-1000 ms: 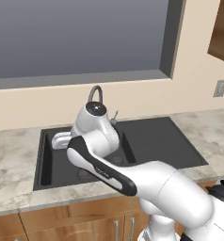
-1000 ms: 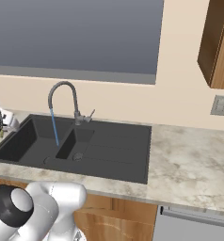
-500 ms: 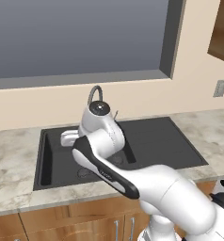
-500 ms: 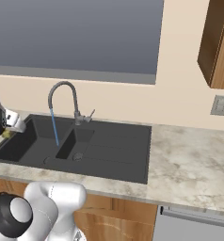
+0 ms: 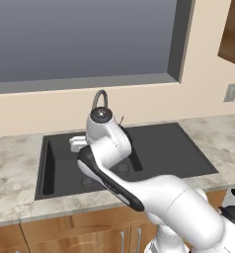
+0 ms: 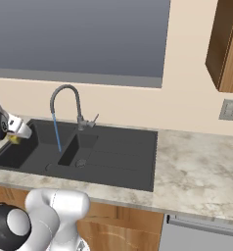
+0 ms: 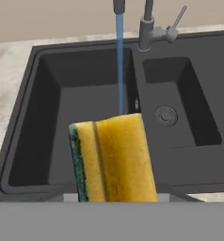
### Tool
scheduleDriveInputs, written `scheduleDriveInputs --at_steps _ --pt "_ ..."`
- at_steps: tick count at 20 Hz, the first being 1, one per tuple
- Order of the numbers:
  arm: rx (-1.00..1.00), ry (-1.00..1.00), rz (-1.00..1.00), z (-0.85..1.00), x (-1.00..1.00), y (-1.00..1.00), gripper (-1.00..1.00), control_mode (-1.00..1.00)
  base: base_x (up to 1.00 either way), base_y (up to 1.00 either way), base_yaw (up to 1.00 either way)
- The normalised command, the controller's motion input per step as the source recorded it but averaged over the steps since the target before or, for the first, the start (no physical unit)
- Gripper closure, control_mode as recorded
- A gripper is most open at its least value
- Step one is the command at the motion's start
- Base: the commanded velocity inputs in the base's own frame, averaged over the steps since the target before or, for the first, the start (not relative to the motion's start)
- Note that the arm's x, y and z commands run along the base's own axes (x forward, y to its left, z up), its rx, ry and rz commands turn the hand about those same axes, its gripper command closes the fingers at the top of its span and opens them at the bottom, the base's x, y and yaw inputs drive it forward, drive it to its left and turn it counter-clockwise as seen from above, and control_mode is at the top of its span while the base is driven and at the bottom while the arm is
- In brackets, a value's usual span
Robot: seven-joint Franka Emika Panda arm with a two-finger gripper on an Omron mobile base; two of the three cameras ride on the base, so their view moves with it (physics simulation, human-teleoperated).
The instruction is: Soak the sponge with water for a few seconds and then drop it inside the sink.
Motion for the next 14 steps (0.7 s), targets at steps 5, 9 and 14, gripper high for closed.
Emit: scheduleDriveInputs --at_steps 5,9,14 --pt "-0.13 0.00 -0.08 0.00 0.34 -0.07 1.00 -1.00 0.00 0.00 0.00" --pt "-0.14 -0.01 -0.08 -0.03 0.43 -0.08 1.00 -1.00 0.00 0.00 0.00" --pt "-0.11 -0.08 -0.06 -0.09 0.25 -0.03 1.00 -1.00 0.00 0.00 0.00"
